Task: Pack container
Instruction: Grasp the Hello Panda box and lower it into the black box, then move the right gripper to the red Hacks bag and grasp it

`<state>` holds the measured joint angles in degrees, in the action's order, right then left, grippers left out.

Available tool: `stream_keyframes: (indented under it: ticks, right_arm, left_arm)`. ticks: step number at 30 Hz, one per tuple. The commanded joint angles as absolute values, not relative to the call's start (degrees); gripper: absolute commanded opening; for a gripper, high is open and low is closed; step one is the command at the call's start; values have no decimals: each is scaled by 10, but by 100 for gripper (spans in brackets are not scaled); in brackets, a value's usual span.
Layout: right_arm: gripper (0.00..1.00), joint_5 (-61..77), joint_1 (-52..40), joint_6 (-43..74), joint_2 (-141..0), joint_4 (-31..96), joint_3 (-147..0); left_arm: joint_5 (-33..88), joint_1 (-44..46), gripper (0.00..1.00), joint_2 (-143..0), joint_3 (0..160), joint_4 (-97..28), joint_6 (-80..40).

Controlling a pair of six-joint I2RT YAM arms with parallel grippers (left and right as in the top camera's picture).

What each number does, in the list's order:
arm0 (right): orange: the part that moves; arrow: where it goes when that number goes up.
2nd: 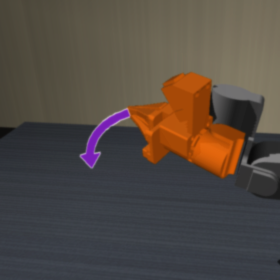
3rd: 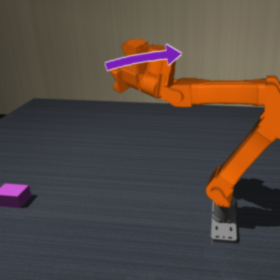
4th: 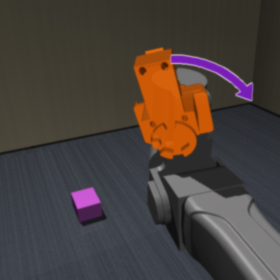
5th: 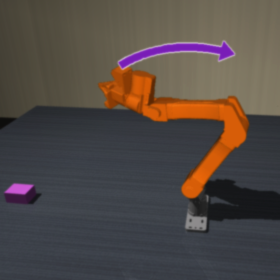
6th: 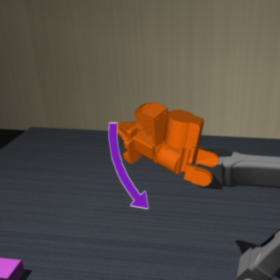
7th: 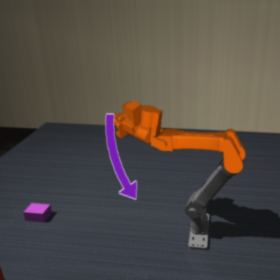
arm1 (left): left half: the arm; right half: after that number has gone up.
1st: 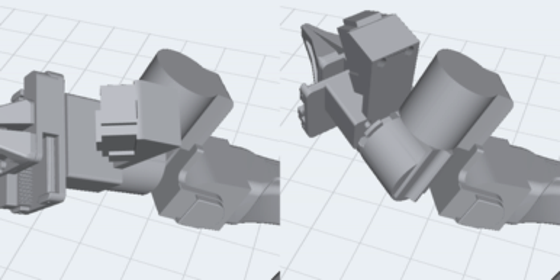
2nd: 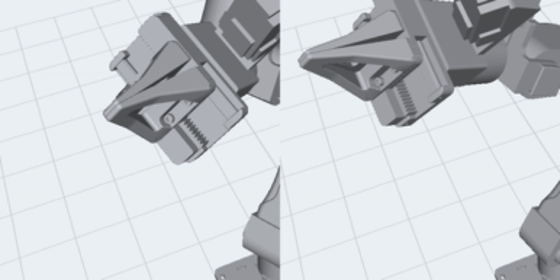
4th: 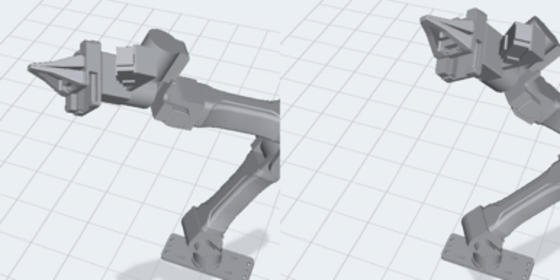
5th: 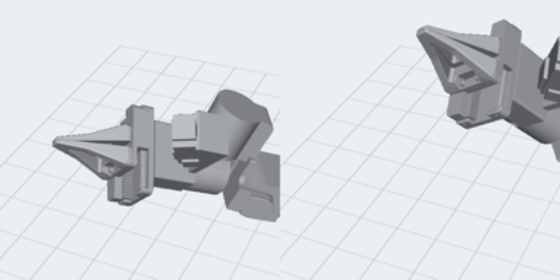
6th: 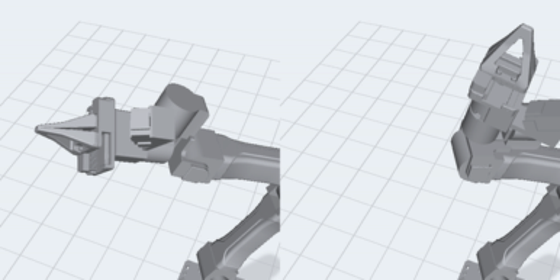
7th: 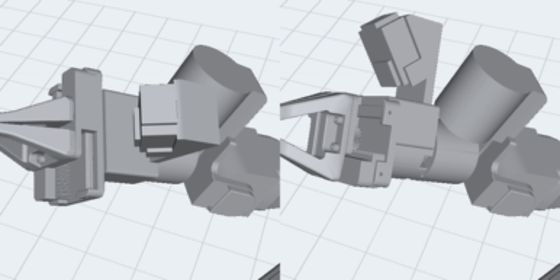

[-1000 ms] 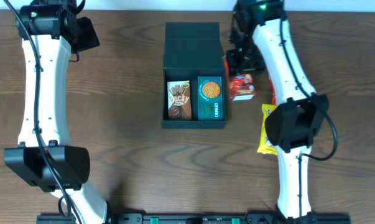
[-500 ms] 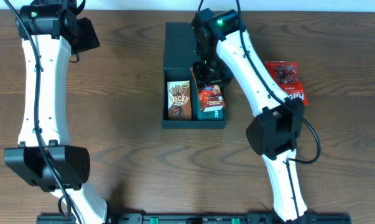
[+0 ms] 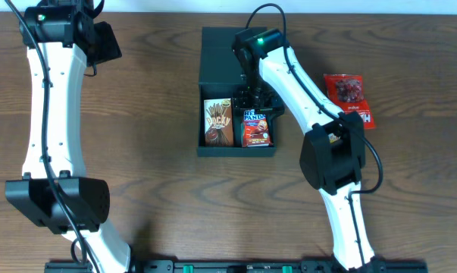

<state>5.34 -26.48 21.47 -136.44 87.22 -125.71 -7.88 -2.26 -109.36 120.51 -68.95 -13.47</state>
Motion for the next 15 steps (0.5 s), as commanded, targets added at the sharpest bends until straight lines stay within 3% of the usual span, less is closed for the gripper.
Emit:
stream_keyframes:
  ticks: [1,9,11,15]
  right_arm:
    - [75,57,-261,222,-1356,882,-1267]
    - [81,13,-244,194,-1353,967,-1436]
    - [91,-9,-242,166,-1349,973,-1479]
    - [98,-102,-230,160,-1325,972,-1510]
  left_arm:
    - [-79,-27,68,-1099,1207,-691,-137]
    - [-79,-27,68,-1099,1207,-690,-137]
    - [-79,-27,68,-1099,1207,-690,-137]
    - [-79,-27,68,-1099,1207,-692,-137]
